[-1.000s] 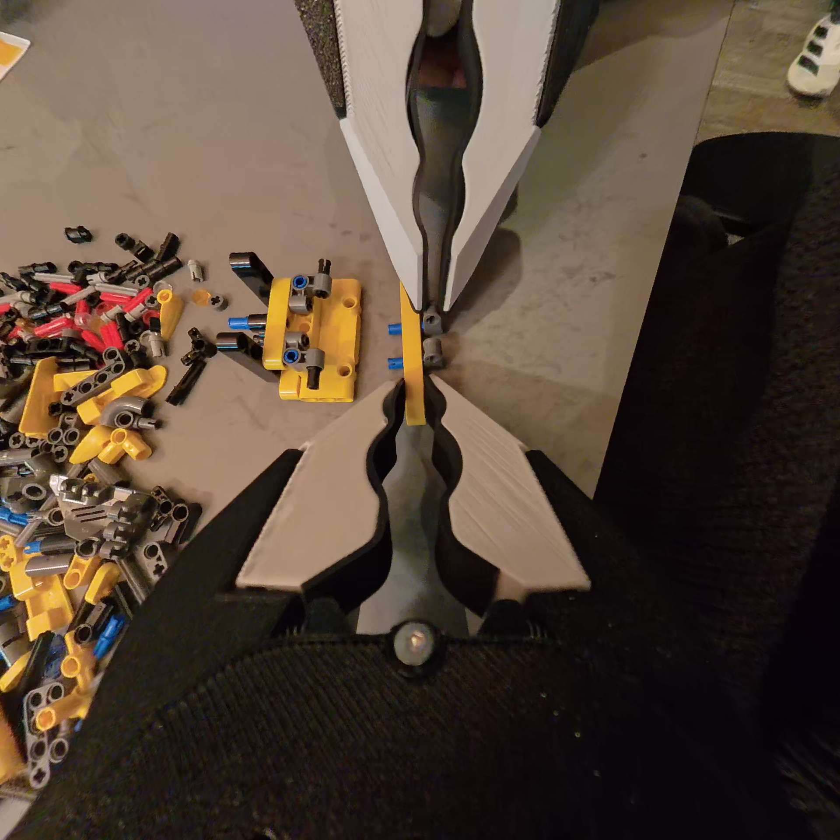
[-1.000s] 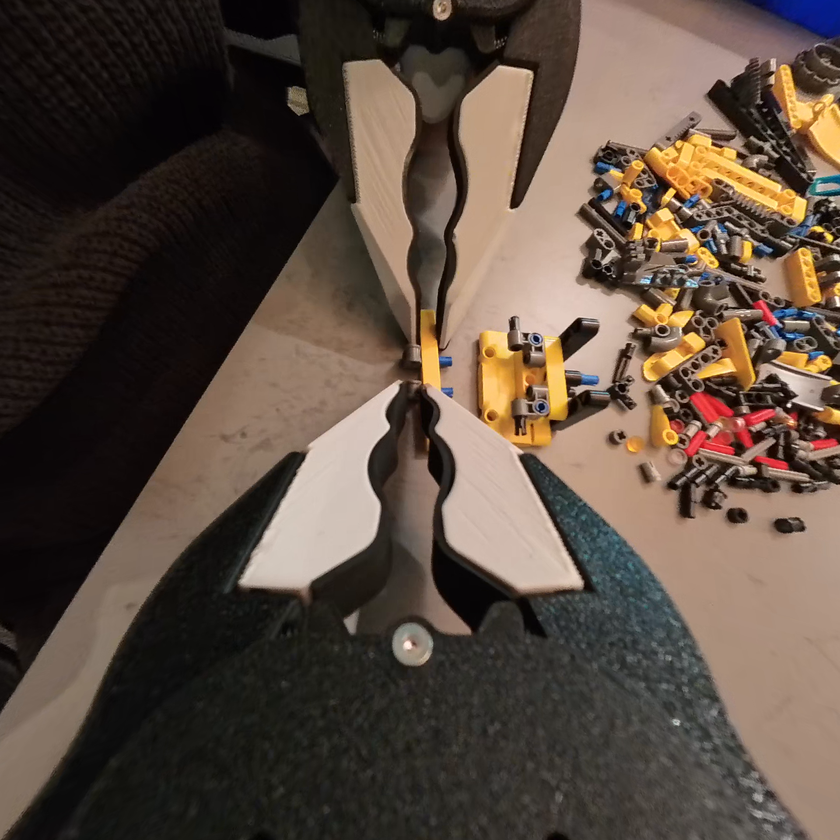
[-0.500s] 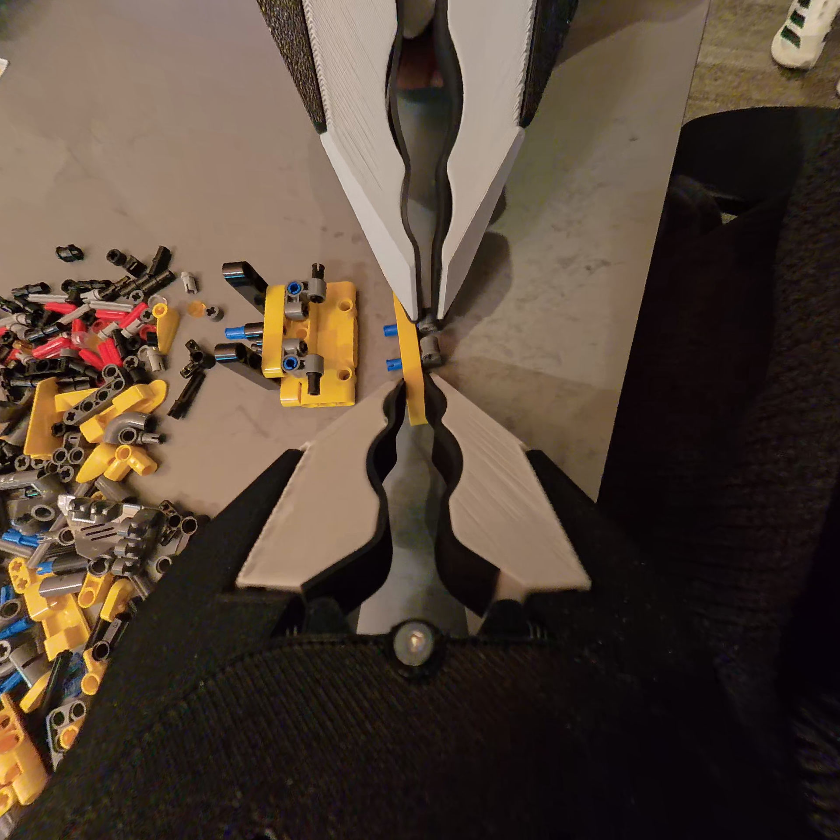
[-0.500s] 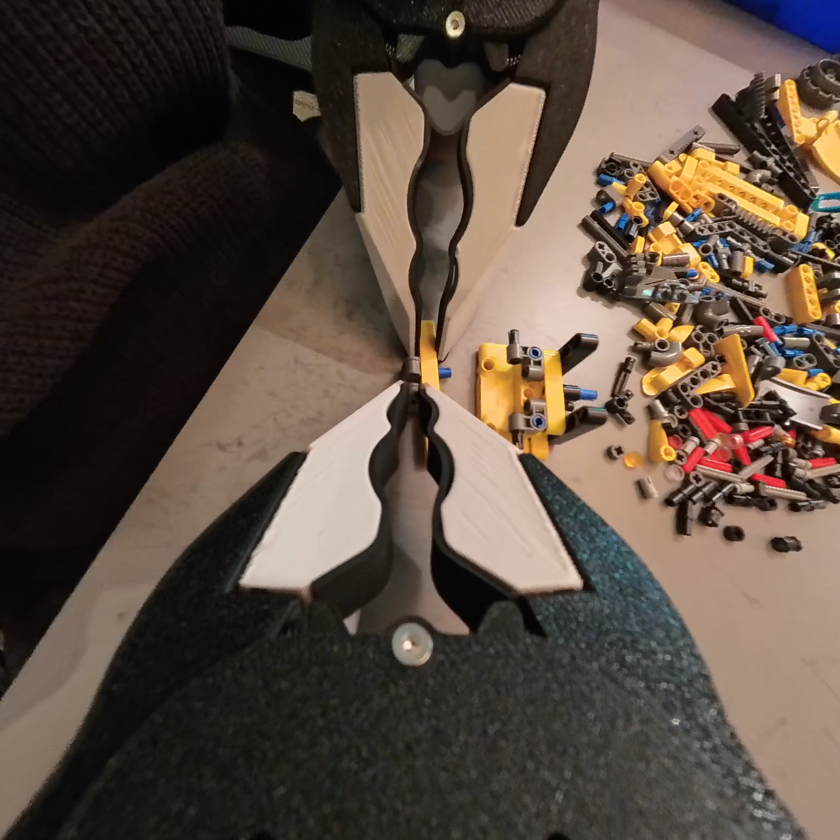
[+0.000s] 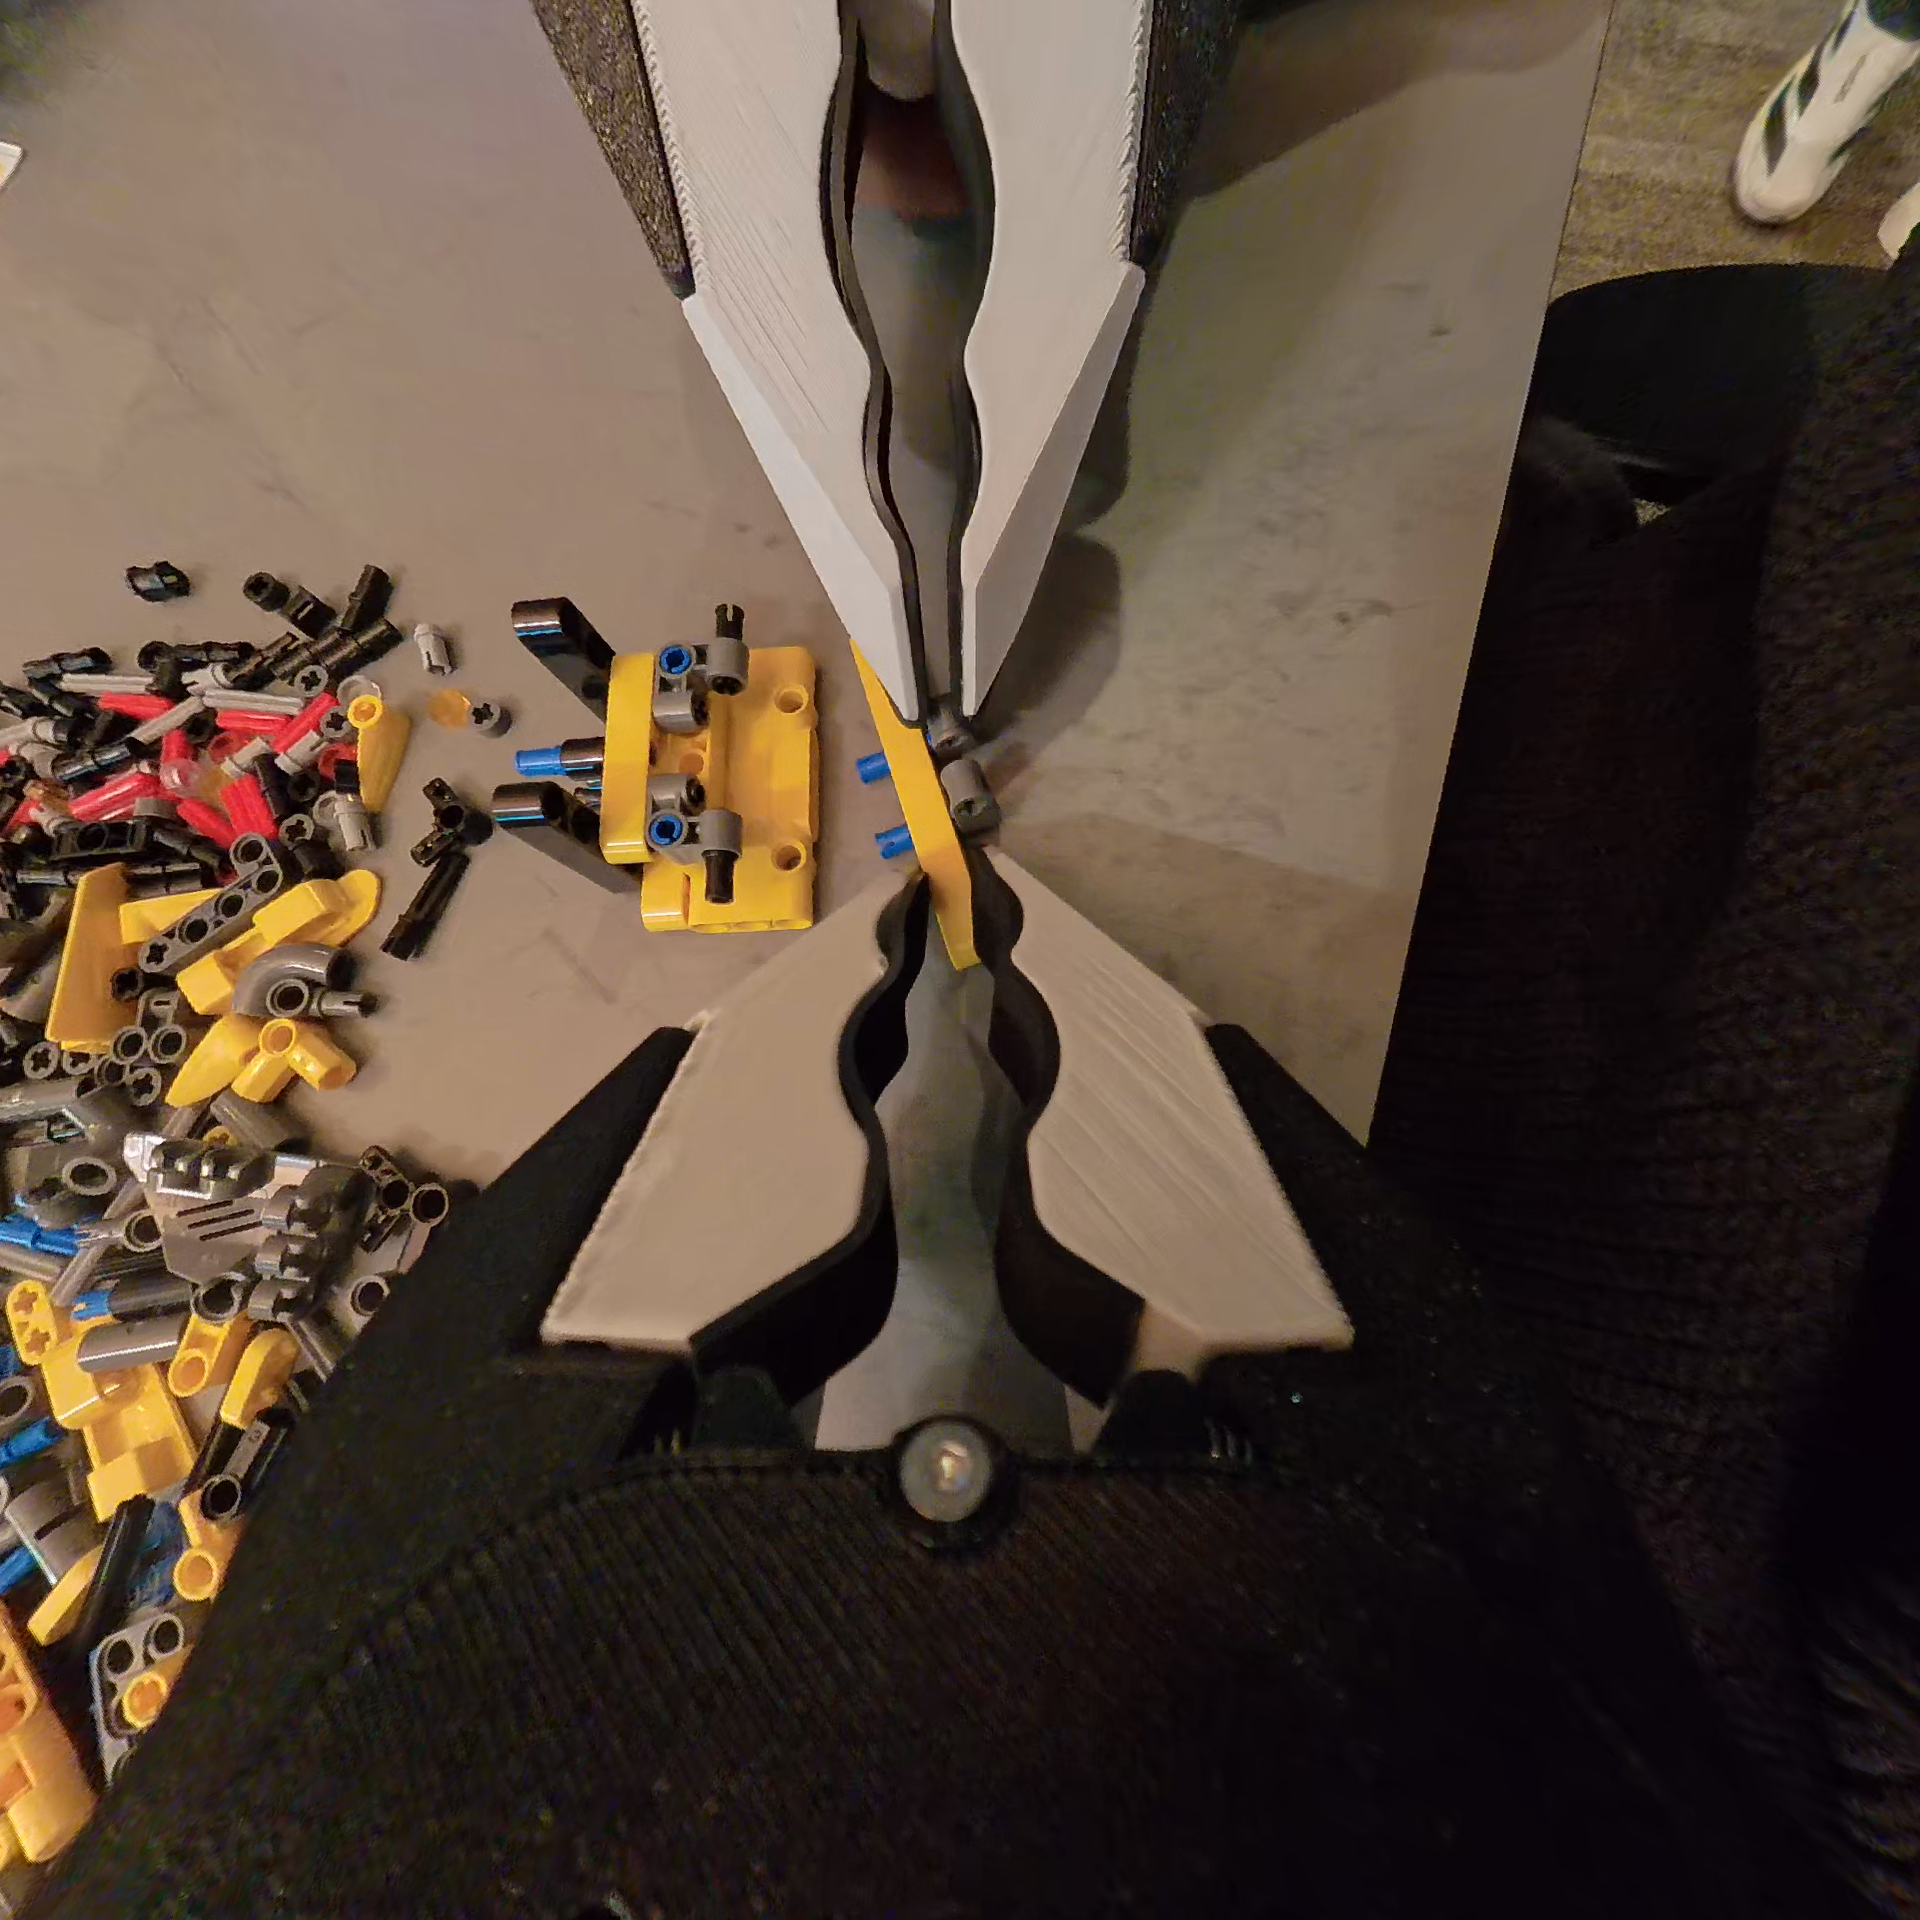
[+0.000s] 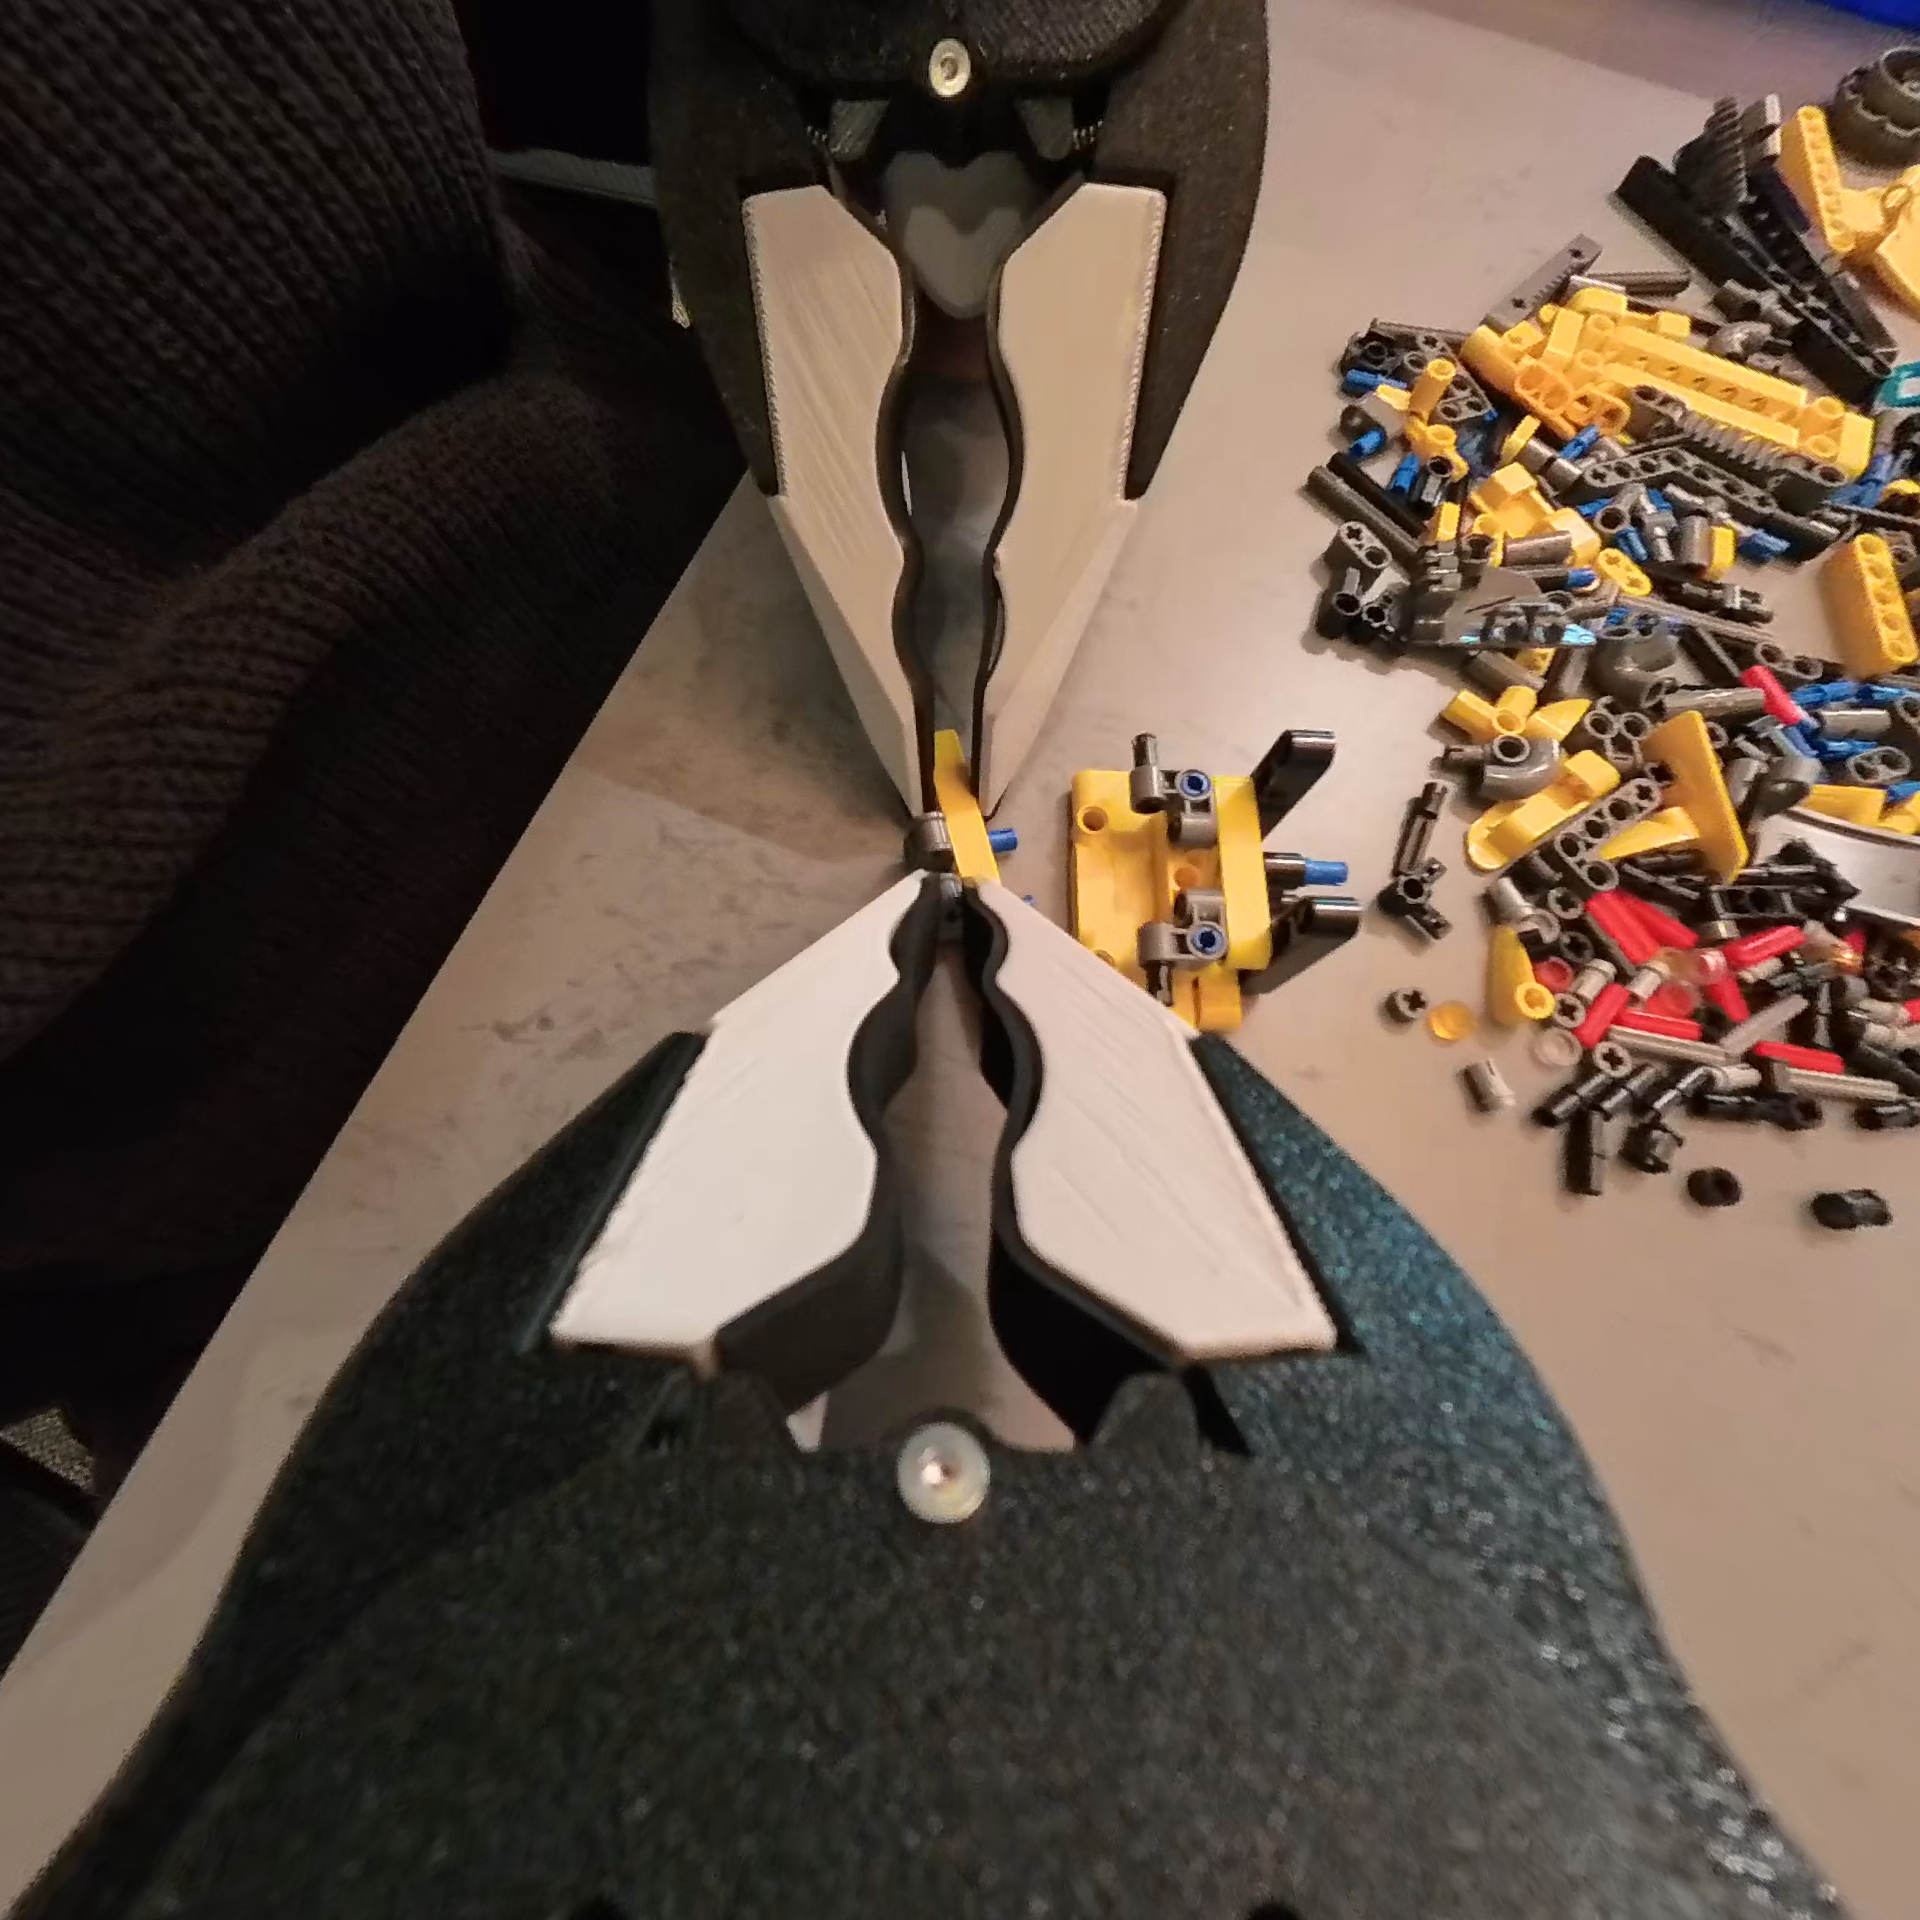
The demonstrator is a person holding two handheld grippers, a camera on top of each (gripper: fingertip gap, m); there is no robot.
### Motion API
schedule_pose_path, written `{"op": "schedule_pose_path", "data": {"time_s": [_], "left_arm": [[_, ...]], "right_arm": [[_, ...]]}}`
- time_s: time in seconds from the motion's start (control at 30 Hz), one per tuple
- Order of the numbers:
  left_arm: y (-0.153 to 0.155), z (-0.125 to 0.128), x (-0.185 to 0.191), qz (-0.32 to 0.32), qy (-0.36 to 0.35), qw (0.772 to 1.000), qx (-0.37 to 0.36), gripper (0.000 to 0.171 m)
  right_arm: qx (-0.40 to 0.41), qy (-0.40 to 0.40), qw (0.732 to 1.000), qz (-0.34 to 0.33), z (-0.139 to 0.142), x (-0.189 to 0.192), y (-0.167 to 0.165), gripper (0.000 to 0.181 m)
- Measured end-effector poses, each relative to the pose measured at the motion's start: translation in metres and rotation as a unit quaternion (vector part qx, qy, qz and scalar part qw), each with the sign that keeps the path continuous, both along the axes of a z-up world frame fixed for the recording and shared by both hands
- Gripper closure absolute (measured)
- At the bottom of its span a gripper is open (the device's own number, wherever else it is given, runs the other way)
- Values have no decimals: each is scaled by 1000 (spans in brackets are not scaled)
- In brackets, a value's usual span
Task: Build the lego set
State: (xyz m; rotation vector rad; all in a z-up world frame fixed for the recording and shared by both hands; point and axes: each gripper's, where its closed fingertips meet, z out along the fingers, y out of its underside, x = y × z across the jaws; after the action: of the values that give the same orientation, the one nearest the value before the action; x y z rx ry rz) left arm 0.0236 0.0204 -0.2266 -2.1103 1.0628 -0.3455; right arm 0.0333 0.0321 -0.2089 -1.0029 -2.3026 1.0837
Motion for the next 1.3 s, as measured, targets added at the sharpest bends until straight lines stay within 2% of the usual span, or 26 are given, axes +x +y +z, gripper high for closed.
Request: {"op": "schedule_pose_path", "data": {"time_s": [0.1,0.2,0.3,0.5,0.63,0.9,1.1,1.3], "left_arm": [[0,0,0,-1,2,1000,1,165],[-1,0,0,-2,0,1000,-3,165],[-1,0,0,-4,-5,1000,-9,165],[0,0,0,-6,-13,1000,-19,165],[1,0,0,-4,-11,1000,-18,165],[0,0,-1,-5,0,1000,-9,165],[1,0,-1,-8,8,1000,-5,165],[0,0,0,-6,4,1000,-6,165]], "right_arm": [[11,3,1000,3,-1,2,-1,174],[40,18,999,-5,-2,3,4,160],[39,-7,999,-13,-7,8,10,151],[5,-32,999,-16,-8,10,6,152],[20,-36,999,-25,-10,5,1,151],[-12,-82,993,-84,-14,-3,5,150],[-38,-96,992,-71,-13,2,3,162],[-70,-111,989,-71,-13,3,3,162]]}}
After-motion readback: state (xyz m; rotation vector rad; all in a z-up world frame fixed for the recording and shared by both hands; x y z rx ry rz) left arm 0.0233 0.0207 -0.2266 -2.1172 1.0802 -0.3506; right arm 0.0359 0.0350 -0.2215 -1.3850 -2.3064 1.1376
